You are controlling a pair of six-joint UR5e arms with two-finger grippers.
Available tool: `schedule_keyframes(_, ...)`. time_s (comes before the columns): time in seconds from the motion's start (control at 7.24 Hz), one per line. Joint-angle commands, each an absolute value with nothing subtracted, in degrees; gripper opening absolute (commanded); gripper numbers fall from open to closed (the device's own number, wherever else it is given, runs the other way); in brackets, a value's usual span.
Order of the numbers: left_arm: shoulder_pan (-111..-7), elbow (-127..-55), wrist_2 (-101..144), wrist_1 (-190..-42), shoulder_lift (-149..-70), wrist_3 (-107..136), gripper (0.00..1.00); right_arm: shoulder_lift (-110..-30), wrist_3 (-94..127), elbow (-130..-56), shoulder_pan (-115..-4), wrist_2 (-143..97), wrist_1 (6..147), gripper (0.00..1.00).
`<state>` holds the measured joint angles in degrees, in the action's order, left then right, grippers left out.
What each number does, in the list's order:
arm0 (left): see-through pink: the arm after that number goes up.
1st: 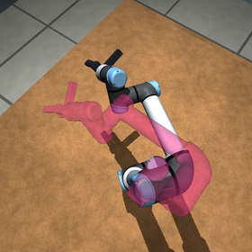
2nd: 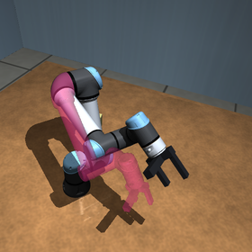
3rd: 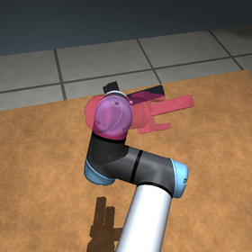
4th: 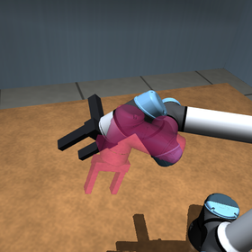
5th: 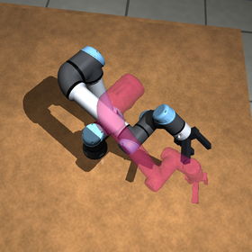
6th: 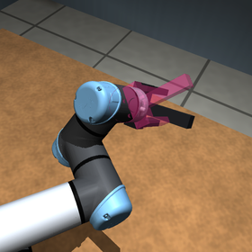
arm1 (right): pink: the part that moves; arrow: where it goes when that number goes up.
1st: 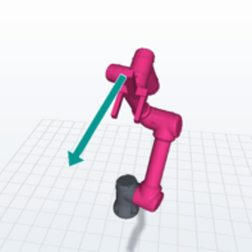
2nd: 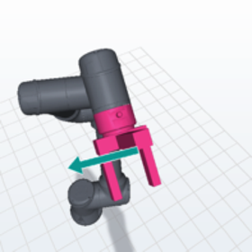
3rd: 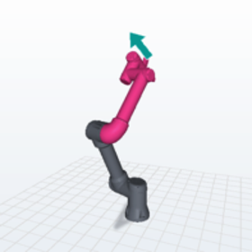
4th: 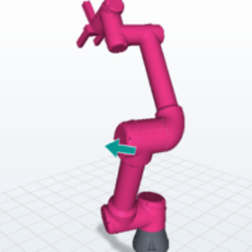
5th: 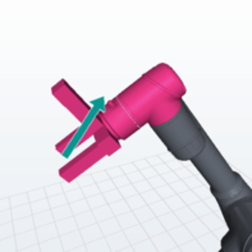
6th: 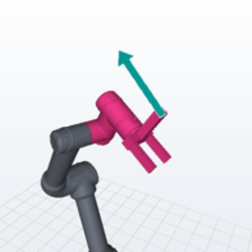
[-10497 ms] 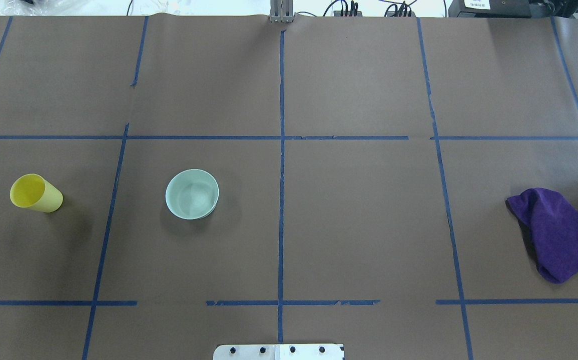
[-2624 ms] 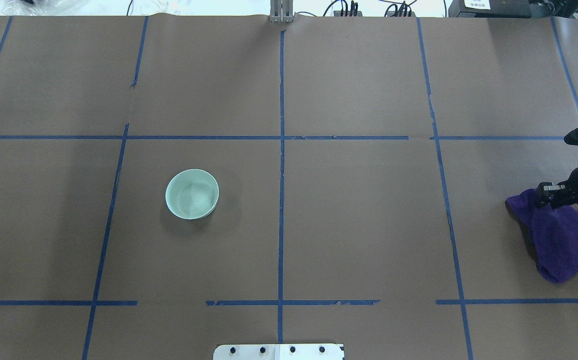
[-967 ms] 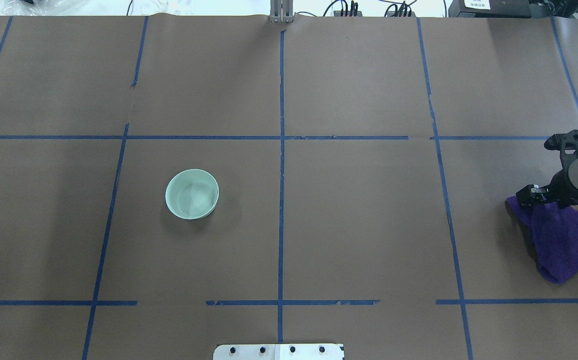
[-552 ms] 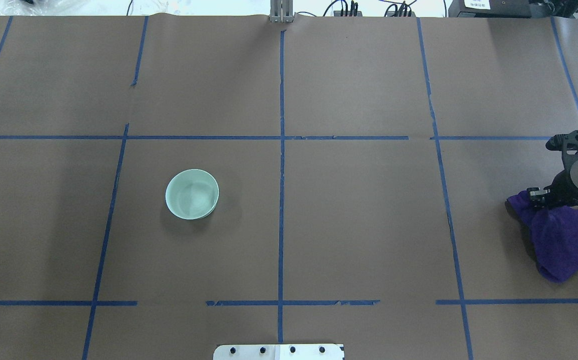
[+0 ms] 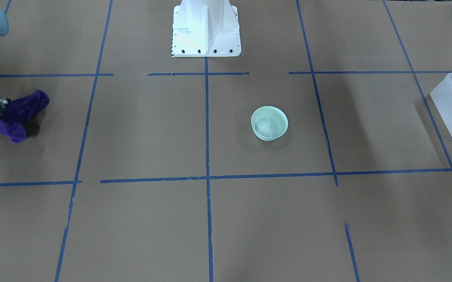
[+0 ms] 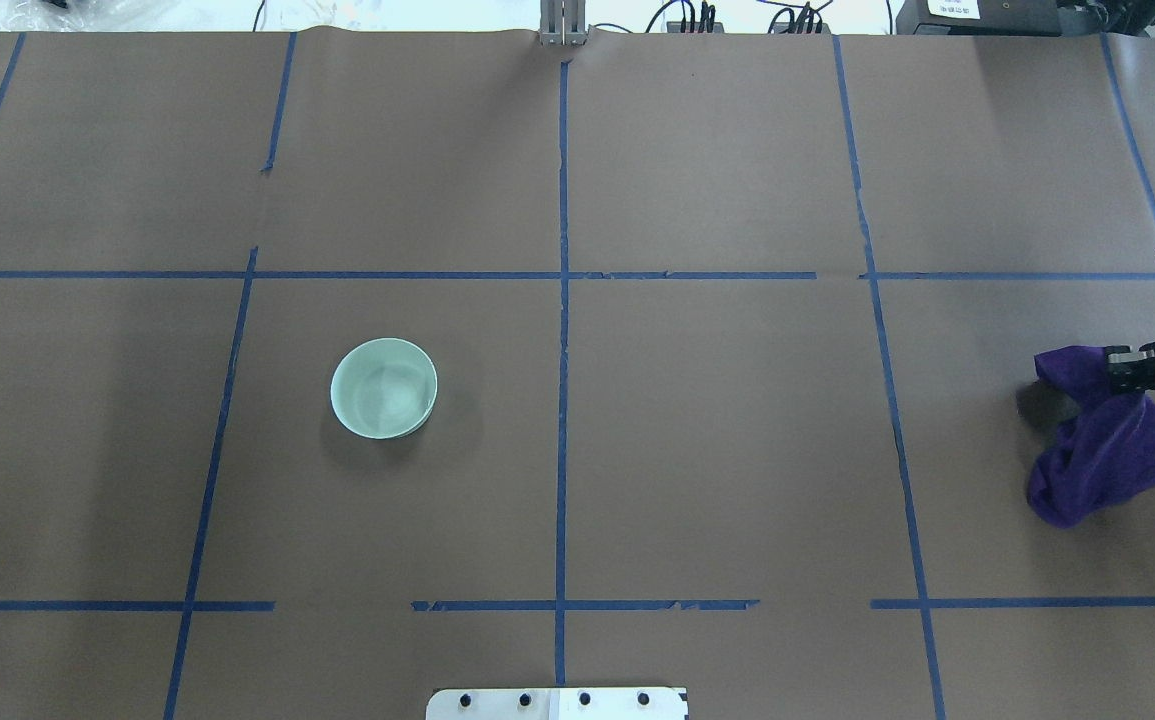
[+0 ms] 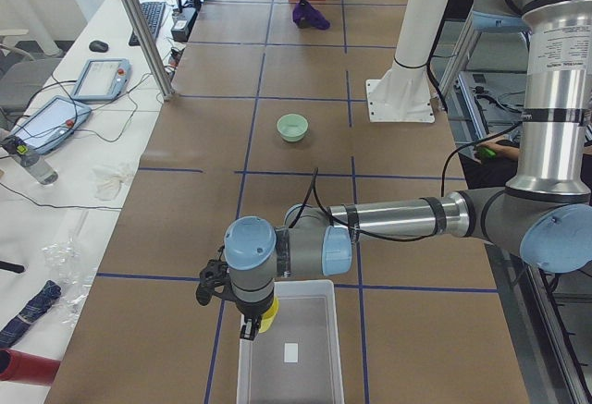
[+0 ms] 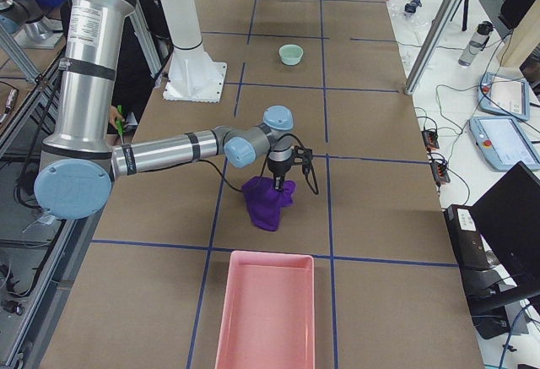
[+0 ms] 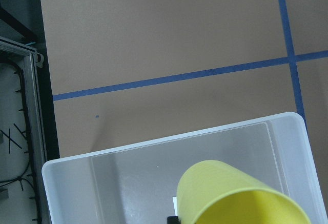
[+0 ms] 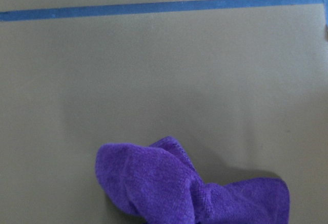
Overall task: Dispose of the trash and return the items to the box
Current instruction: 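Lift the cloth toward the pink tray while left lowers cup into bin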
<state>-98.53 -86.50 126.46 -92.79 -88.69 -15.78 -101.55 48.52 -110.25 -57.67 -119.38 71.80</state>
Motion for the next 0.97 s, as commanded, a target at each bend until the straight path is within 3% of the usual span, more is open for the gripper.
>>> schedule_keyframes(0.0,-96.4,-86.2,126.6,-92.7,-88.4,-15.2,0.00,-104.4,46.9,-115.6,-65.8,-125.4,72.0,0.00)
schedule_keyframes(0.28,-91.2,-86.0,130.0,-94.3,-86.4,-15.2,0.00,-104.3,45.1,-115.9,-75.0,-133.7,71.8,0.00)
schedule_keyframes(0.83,-86.1,-79.0,135.2,-100.9,-86.3,-15.4,0.00,-106.6,37.0,-119.1,-87.2,-139.1,71.9,0.00)
